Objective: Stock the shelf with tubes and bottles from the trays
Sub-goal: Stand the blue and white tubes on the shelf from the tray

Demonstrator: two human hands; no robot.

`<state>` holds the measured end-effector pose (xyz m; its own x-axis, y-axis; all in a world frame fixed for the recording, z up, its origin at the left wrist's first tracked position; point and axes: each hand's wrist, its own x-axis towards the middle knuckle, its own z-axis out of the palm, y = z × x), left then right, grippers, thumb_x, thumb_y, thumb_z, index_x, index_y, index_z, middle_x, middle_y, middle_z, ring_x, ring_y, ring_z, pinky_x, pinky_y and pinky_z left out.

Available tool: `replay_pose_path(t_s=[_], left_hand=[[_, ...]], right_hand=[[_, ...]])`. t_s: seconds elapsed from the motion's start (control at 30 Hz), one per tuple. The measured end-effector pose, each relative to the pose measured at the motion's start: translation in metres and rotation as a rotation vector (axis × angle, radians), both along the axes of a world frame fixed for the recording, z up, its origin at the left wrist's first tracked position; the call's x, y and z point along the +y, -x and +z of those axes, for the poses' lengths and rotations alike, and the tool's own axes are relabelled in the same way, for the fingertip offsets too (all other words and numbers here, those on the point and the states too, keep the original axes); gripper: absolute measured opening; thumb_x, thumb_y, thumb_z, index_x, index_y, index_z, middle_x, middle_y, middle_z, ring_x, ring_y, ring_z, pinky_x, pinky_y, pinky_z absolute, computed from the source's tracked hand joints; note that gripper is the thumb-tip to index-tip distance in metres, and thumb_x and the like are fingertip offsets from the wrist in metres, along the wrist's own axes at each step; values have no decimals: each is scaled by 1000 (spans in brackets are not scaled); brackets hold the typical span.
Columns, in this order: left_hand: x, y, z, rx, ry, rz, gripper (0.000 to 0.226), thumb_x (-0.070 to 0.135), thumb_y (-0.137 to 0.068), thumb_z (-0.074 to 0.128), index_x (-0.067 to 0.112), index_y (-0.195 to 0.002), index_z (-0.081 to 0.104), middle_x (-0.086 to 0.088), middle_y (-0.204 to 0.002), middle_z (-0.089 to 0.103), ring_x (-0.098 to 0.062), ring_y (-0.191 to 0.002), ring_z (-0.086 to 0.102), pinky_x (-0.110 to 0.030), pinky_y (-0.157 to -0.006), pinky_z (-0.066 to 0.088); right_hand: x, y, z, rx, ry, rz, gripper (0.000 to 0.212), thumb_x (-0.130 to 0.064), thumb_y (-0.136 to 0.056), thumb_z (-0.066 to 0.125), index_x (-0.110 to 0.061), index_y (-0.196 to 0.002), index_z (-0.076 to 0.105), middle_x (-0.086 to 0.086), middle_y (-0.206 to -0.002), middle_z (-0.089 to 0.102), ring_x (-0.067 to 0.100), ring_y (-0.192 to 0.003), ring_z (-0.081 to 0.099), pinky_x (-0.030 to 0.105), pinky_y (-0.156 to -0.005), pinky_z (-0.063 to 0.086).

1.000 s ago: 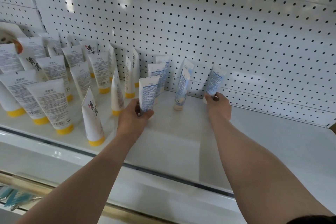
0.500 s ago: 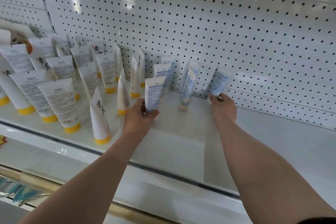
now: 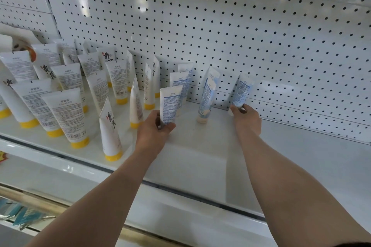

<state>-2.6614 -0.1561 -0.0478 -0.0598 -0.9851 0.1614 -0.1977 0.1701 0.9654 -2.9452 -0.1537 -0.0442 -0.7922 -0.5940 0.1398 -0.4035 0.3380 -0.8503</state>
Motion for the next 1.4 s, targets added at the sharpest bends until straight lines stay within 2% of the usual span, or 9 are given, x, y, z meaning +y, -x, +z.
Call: replay_pose_path(t_s=[0.2, 0.43, 0.63, 0.83, 1.0, 1.1, 1.2, 1.3, 1.4], left_hand=[[0, 0, 1, -21, 1, 2, 25, 20, -84, 76, 27, -104, 63, -2, -92, 70, -25, -90, 65, -39, -80, 54], [-1, 0, -1, -18, 4, 6, 25, 20, -84, 76, 26, -104, 63, 0, -88, 69, -21, -83, 63, -27, -69, 49], [-1, 0, -2, -26, 20, 16, 22, 18, -84, 76, 25, -100, 63, -1, -81, 64, -8, -67, 52, -14, -58, 41], [-3, 0, -3, -29, -7, 8, 22, 21, -84, 74, 27, -101, 61, 2, -84, 66, -12, -73, 57, -21, -65, 44], [-4, 0, -3, -64, -40, -5, 22, 24, -86, 72, 26, -104, 59, 3, -86, 64, -8, -71, 57, -15, -56, 40], [-5, 0, -2, -79, -38, -18, 22, 24, -88, 70, 24, -107, 58, 2, -85, 63, -9, -71, 57, -17, -57, 40], [-4, 0, -2, -70, -51, -15, 24, 23, -89, 69, 23, -110, 58, 8, -79, 60, -7, -68, 55, -17, -55, 38], [-3, -1, -1, -54, -86, -43, 34, 25, -90, 69, 24, -120, 54, 4, -93, 65, -11, -74, 58, -22, -63, 42], [-3, -1, -1, -56, -91, -67, 60, 31, -86, 74, 22, -136, 43, 3, -119, 63, -18, -97, 63, -31, -83, 51]], right_hand=[[0, 0, 0, 10, -7, -3, 25, -53, -88, 63, -34, -103, 69, -18, -90, 65, 13, -86, 60, 28, -70, 41], [1, -3, 3, 9, -21, -11, 28, -55, -86, 63, -32, -101, 70, -17, -91, 69, 14, -85, 62, 28, -69, 42], [2, -5, 5, 19, -45, -20, 26, -54, -87, 63, -33, -100, 70, -17, -92, 70, 14, -83, 62, 28, -67, 43], [2, -7, 6, 33, -60, -22, 22, -54, -88, 63, -36, -101, 66, -15, -99, 70, 15, -86, 60, 31, -75, 47], [9, -10, 14, -117, -6, -30, 65, -52, -87, 70, -23, -142, 51, -8, -127, 66, 17, -119, 58, 30, -89, 41], [15, -18, 15, -163, 13, -27, 73, -51, -87, 71, -15, -146, 47, 0, -135, 61, 20, -125, 55, 26, -95, 37], [26, -34, 12, -151, 12, -37, 72, -53, -86, 71, -15, -144, 49, 1, -136, 61, 20, -127, 54, 32, -107, 40], [41, -55, 13, -164, 22, -40, 71, -54, -87, 69, -16, -144, 50, 1, -137, 60, 18, -127, 55, 29, -103, 39], [61, -75, 18, -180, 42, -55, 70, -55, -89, 68, -16, -144, 50, 0, -137, 61, 17, -127, 55, 24, -96, 36]])
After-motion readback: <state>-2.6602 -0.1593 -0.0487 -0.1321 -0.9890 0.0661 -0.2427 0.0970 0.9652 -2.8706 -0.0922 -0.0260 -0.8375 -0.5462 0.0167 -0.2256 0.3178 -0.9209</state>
